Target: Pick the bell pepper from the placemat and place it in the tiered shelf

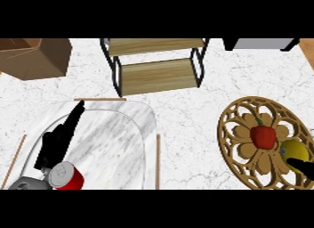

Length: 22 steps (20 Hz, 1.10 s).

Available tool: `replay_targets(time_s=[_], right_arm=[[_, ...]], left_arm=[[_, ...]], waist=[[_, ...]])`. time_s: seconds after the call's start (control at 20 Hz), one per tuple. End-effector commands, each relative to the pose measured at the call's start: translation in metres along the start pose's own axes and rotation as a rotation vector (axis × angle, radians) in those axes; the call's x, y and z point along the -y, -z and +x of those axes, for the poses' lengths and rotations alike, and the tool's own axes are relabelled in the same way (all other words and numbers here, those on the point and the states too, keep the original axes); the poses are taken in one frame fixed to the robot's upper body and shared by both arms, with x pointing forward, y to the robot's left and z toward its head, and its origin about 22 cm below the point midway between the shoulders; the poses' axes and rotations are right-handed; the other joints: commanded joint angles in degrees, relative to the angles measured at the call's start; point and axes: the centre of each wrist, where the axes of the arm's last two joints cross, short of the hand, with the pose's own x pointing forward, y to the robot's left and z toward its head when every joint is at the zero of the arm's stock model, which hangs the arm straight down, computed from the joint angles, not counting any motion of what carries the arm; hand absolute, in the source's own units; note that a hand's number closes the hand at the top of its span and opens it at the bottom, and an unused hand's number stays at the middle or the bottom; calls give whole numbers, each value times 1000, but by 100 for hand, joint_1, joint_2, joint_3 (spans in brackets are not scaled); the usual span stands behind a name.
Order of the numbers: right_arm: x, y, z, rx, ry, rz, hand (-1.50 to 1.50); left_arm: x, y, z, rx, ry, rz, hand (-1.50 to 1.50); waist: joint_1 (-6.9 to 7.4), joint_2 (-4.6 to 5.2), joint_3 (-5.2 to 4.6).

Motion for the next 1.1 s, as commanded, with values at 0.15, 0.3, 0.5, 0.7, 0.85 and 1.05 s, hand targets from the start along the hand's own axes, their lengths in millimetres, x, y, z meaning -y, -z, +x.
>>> replay_targets(time_s=[0.15,0.3,0.5,0.7,0.85,1.05], right_arm=[[28,12,14,-228,-505,-67,-150],[36,22,44,-311,-620,-128,-150],[4,16,77,-347,-602,-82,-150],[-25,23,90,-387,-604,10,-150],[-45,25,86,-440,-611,45,-150],[-61,41,86,-486,-652,55,-150]], left_arm=[[14,-3,-10,-42,-4,-78,0],[19,5,-7,-36,9,-82,0],[20,19,15,-29,8,-105,0],[32,12,-1,-30,-1,-119,0],[20,8,-7,-35,0,-116,0],[15,12,-1,-52,-3,-96,0]], waist=[[283,113,-63],[341,114,-35],[449,95,-4],[462,95,-1],[432,80,-13],[331,53,-6]])
